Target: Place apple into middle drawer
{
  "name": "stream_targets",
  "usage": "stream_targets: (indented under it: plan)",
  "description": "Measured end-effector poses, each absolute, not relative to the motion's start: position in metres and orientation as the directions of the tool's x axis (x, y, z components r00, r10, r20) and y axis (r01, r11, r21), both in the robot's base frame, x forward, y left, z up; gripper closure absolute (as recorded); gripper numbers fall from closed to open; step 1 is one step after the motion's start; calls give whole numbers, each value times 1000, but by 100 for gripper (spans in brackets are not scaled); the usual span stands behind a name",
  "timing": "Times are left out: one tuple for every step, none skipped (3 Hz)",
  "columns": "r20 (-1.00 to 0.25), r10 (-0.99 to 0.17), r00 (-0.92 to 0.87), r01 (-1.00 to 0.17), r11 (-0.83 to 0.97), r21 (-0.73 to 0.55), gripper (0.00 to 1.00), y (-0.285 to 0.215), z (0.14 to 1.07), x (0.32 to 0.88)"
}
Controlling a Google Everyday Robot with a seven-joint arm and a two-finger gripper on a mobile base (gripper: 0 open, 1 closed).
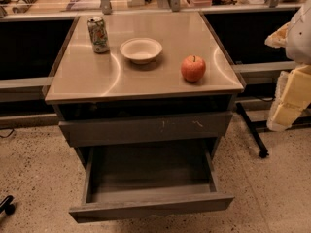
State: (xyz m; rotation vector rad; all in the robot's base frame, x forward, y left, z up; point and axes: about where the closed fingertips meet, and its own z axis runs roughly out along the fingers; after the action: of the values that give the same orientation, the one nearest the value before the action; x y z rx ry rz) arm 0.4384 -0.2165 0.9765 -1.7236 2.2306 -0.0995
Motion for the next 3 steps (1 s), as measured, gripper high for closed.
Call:
stream_targets:
  plan:
    - [-217, -951, -219, -928, 272, -256, 0, -215, 978, 443]
    - [-267, -939, -217, -922, 287, -260, 0, -207, 968, 474]
    - [-339, -916, -216, -912, 313, -265, 0, -194, 953, 524]
